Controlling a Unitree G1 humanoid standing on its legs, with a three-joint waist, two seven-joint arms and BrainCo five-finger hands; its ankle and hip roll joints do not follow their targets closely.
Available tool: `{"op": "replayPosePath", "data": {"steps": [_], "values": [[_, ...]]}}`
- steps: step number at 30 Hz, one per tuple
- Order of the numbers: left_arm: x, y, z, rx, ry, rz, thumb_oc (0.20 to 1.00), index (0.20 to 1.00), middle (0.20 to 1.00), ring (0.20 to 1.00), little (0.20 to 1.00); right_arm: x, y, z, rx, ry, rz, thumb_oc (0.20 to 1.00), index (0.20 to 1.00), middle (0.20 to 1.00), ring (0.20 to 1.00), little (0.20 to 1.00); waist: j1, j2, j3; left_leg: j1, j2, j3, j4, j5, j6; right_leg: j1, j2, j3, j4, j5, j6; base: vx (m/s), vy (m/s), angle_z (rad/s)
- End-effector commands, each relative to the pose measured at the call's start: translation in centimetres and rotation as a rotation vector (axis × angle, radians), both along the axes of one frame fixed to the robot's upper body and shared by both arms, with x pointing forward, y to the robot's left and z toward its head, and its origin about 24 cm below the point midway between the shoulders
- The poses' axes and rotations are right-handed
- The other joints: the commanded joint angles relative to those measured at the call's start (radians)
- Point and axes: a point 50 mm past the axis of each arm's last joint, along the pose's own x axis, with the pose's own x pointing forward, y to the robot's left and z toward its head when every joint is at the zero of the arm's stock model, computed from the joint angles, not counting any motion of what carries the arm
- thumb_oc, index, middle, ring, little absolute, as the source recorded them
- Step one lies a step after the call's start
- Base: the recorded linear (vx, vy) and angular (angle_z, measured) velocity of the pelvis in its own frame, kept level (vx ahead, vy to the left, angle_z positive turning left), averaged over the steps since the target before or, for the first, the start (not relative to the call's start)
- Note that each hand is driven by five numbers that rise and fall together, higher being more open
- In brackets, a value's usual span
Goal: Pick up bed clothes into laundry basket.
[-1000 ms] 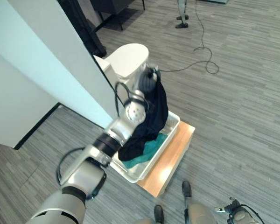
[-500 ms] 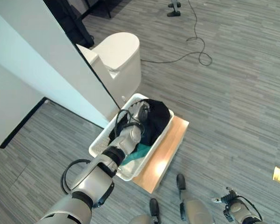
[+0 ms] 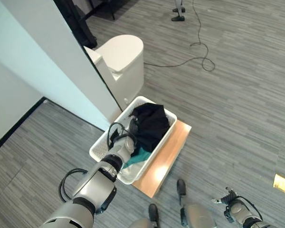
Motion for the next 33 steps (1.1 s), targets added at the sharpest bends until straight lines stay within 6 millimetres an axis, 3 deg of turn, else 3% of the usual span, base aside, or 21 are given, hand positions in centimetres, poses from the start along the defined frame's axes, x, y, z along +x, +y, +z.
{"op": "replayPosePath", "data": {"steps": [1, 3, 4, 7, 8, 9, 11, 12, 13, 14, 15, 18, 22, 24, 25, 27, 28, 29, 31, 32, 33], "values": [[1.1, -0.9, 3.7, -0.301, -0.156, -0.010, 1.000, 1.000, 1.000, 1.000, 1.000, -1.0, -0.8, -0.1, -0.033, 0.006, -0.024, 1.000, 1.000, 1.000, 1.000, 1.000, 0.009, 0.003, -0.057, -0.082, 0.127, -0.061, -0.028, 0.066, -0.090, 0.115, -0.139, -0.060, 0.016, -0.150, 0.159, 0.02, 0.010, 0.03], [0.9, -1.1, 4.3, -0.441, -0.195, -0.002, 1.000, 1.000, 1.000, 1.000, 1.000, -0.5, -1.0, 0.2, -0.035, -0.025, -0.040, 1.000, 1.000, 1.000, 1.000, 1.000, 0.013, 0.003, -0.060, -0.076, 0.128, -0.062, -0.028, 0.064, -0.089, 0.120, -0.140, -0.058, 0.016, -0.151, 0.158, 0.02, 0.004, 0.06], [0.1, -1.3, 4.8, -0.619, -0.236, -0.006, 1.000, 1.000, 1.000, 1.000, 1.000, 0.6, -1.2, 0.9, -0.034, -0.086, -0.068, 1.000, 1.000, 1.000, 1.000, 1.000, 0.022, 0.002, -0.066, -0.071, 0.128, -0.064, -0.028, 0.061, -0.088, 0.127, -0.142, -0.060, 0.016, -0.153, 0.156, 0.03, -0.004, 0.06], [-1.6, -0.8, 5.8, -0.827, -0.326, -0.018, 1.000, 1.000, 1.000, 1.000, 1.000, 4.3, -2.1, 3.7, -0.044, -0.275, -0.106, 1.000, 1.000, 1.000, 1.000, 1.000, 0.040, -0.002, -0.076, -0.061, 0.128, -0.071, -0.028, 0.055, -0.086, 0.143, -0.145, -0.062, 0.016, -0.159, 0.152, 0.04, -0.017, -0.11], [-3.2, 0.2, 5.9, -0.955, -0.382, -0.003, 1.000, 1.000, 1.000, 1.000, 1.000, 7.0, -3.2, 6.8, -0.068, -0.440, -0.105, 1.000, 1.000, 1.000, 1.000, 1.000, 0.057, -0.008, -0.082, -0.059, 0.131, -0.076, -0.028, 0.051, -0.086, 0.152, -0.148, -0.064, 0.016, -0.165, 0.148, 0.03, -0.024, -0.02], [-3.2, 0.2, 5.8, -0.956, -0.379, -0.001, 1.000, 1.000, 1.000, 1.000, 1.000, 6.9, -3.2, 6.8, -0.069, -0.438, -0.104, 1.000, 1.000, 1.000, 1.000, 1.000, 0.056, -0.007, -0.083, -0.058, 0.131, -0.076, -0.028, 0.050, -0.086, 0.154, -0.147, -0.065, 0.016, -0.166, 0.148, 0.04, -0.037, -0.01], [-5.2, 2.1, 6.2, -1.073, -0.454, 0.009, 1.000, 1.000, 1.000, 1.000, 1.000, 11.9, -4.6, 14.8, -0.133, -0.764, -0.001, 1.000, 1.000, 1.000, 1.000, 1.000, 0.096, -0.013, -0.089, -0.057, 0.139, -0.099, -0.028, 0.047, -0.090, 0.173, -0.146, -0.078, 0.016, -0.179, 0.136, 0.01, -0.076, 0.05], [-6.3, 4.5, 6.5, -1.085, -0.528, 0.066, 1.000, 1.000, 1.000, 1.000, 1.000, 11.3, -4.0, 17.5, -0.010, -0.920, 0.085, 1.000, 1.000, 1.000, 1.000, 1.000, 0.096, -0.015, -0.080, -0.062, 0.139, -0.103, -0.028, 0.061, -0.091, 0.173, -0.145, -0.079, 0.016, -0.172, 0.134, 0.00, -0.084, 0.23], [-7.9, 6.2, 6.9, -1.087, -0.591, 0.101, 1.000, 1.000, 1.000, 1.000, 1.000, 10.6, -2.6, 21.3, -0.060, -1.083, 0.176, 1.000, 1.000, 1.000, 1.000, 1.000, 0.093, -0.014, -0.087, -0.062, 0.145, -0.105, -0.028, 0.052, -0.094, 0.176, -0.141, -0.081, 0.016, -0.186, 0.133, -0.01, -0.061, 0.29], [-8.8, 6.8, 6.3, -1.105, -0.600, 0.124, 1.000, 1.000, 1.000, 1.000, 1.000, 10.7, -2.3, 21.7, -0.060, -1.108, 0.182, 1.000, 1.000, 1.000, 1.000, 1.000, 0.106, -0.011, -0.086, -0.066, 0.149, -0.107, -0.028, 0.054, -0.096, 0.178, -0.137, -0.086, 0.016, -0.190, 0.129, -0.01, -0.063, 0.30], [-10.3, 8.0, 6.2, -1.106, -0.654, 0.160, 1.000, 1.000, 1.000, 1.000, 1.000, 8.3, -1.5, 19.4, -0.038, -1.066, 0.223, 1.000, 1.000, 1.000, 1.000, 1.000, 0.109, -0.006, -0.079, -0.076, 0.151, -0.115, -0.028, 0.073, -0.097, 0.175, -0.134, -0.089, 0.016, -0.182, 0.125, 0.00, -0.073, 0.21], [-13.1, 9.7, 4.7, -1.099, -0.661, 0.256, 1.000, 1.000, 1.000, 1.000, 1.000, 7.9, 3.1, 23.0, -0.010, -1.233, 0.450, 1.000, 1.000, 1.000, 1.000, 1.000, 0.149, 0.007, -0.077, -0.087, 0.165, -0.140, -0.028, 0.079, -0.113, 0.191, -0.118, -0.111, 0.016, -0.208, 0.114, 0.00, -0.092, 0.18], [-16.7, 10.6, 2.9, -1.123, -0.641, 0.329, 1.000, 1.000, 1.000, 1.000, 1.000, 7.7, 6.9, 25.1, 0.115, -1.335, 0.619, 1.000, 1.000, 1.000, 1.000, 1.000, 0.241, 0.039, -0.039, -0.173, 0.173, -0.215, -0.028, 0.145, -0.135, 0.172, -0.087, -0.165, 0.016, -0.229, 0.092, -0.09, -0.108, 0.48], [-17.0, 10.6, 2.5, -1.142, -0.636, 0.343, 1.000, 1.000, 1.000, 1.000, 1.000, 7.9, 7.3, 25.4, 0.120, -1.347, 0.639, 1.000, 1.000, 1.000, 1.000, 1.000, 0.263, 0.048, -0.024, -0.198, 0.168, -0.225, -0.028, 0.165, -0.141, 0.166, -0.089, -0.182, 0.016, -0.233, 0.089, -0.20, -0.024, 0.75], [-16.6, 10.1, 2.0, -1.166, -0.620, 0.339, 1.000, 1.000, 1.000, 1.000, 1.000, 8.8, 7.6, 26.2, 0.087, -1.379, 0.664, 1.000, 1.000, 1.000, 1.000, 1.000, 0.282, 0.061, 0.020, -0.254, 0.169, -0.122, -0.018, 0.214, -0.135, 0.151, -0.119, -0.249, 0.016, -0.241, 0.089, -0.36, -0.054, 0.71], [-15.6, 9.8, 2.3, -1.169, -0.612, 0.294, 1.000, 1.000, 1.000, 1.000, 1.000, 9.8, 8.3, 27.2, 0.070, -1.422, 0.675, 1.000, 1.000, 1.000, 1.000, 1.000, 0.261, 0.050, 0.031, -0.267, 0.215, 0.120, 0.055, 0.179, -0.096, 0.133, -0.159, -0.344, 0.016, -0.230, 0.092, -0.36, -0.141, 1.32], [-15.5, 9.9, 2.3, -1.168, -0.616, 0.294, 1.000, 1.000, 1.000, 1.000, 1.000, 9.9, 8.3, 27.3, 0.071, -1.426, 0.676, 1.000, 1.000, 1.000, 1.000, 1.000, 0.259, 0.048, 0.033, -0.272, 0.215, 0.120, 0.067, 0.170, -0.095, 0.133, -0.160, -0.344, 0.016, -0.232, 0.092, -0.33, -0.223, 2.52], [-15.4, 10.0, 2.4, -1.169, -0.611, 0.274, 1.000, 1.000, 1.000, 1.000, 1.000, 10.2, 9.0, 28.0, 0.081, -1.455, 0.681, 1.000, 1.000, 1.000, 1.000, 1.000, 0.244, 0.041, 0.028, -0.289, 0.245, 0.230, 0.187, 0.127, -0.089, 0.130, -0.173, -0.421, 0.016, -0.229, 0.068, -0.15, -0.166, 2.43], [-15.4, 9.9, 2.2, -1.171, -0.593, 0.265, 1.000, 1.000, 1.000, 1.000, 1.000, 10.2, 8.9, 28.0, 0.092, -1.458, 0.661, 1.000, 1.000, 1.000, 1.000, 1.000, 0.223, 0.035, 0.012, -0.241, 0.279, 0.288, 0.248, 0.072, -0.101, 0.155, -0.182, -0.475, 0.019, -0.242, 0.051, -0.10, -0.124, 1.57], [-15.4, 10.0, 2.2, -1.171, -0.592, 0.265, 1.000, 1.000, 1.000, 1.000, 1.000, 10.2, 8.9, 28.0, 0.093, -1.458, 0.660, 1.000, 1.000, 1.000, 1.000, 1.000, 0.221, 0.035, 0.015, -0.241, 0.281, 0.285, 0.255, 0.067, -0.102, 0.160, -0.181, -0.479, 0.019, -0.244, 0.052, -0.10, -0.012, 1.23], [-15.3, 10.1, 2.2, -1.171, -0.588, 0.262, 1.000, 1.000, 1.000, 1.000, 1.000, 10.2, 8.7, 27.8, 0.097, -1.455, 0.641, 1.000, 1.000, 1.000, 1.000, 1.000, 0.204, 0.032, 0.008, -0.205, 0.322, 0.347, 0.265, 0.066, -0.106, 0.173, -0.191, -0.528, 0.023, -0.238, 0.043, -0.09, 0.024, 1.41]]}}
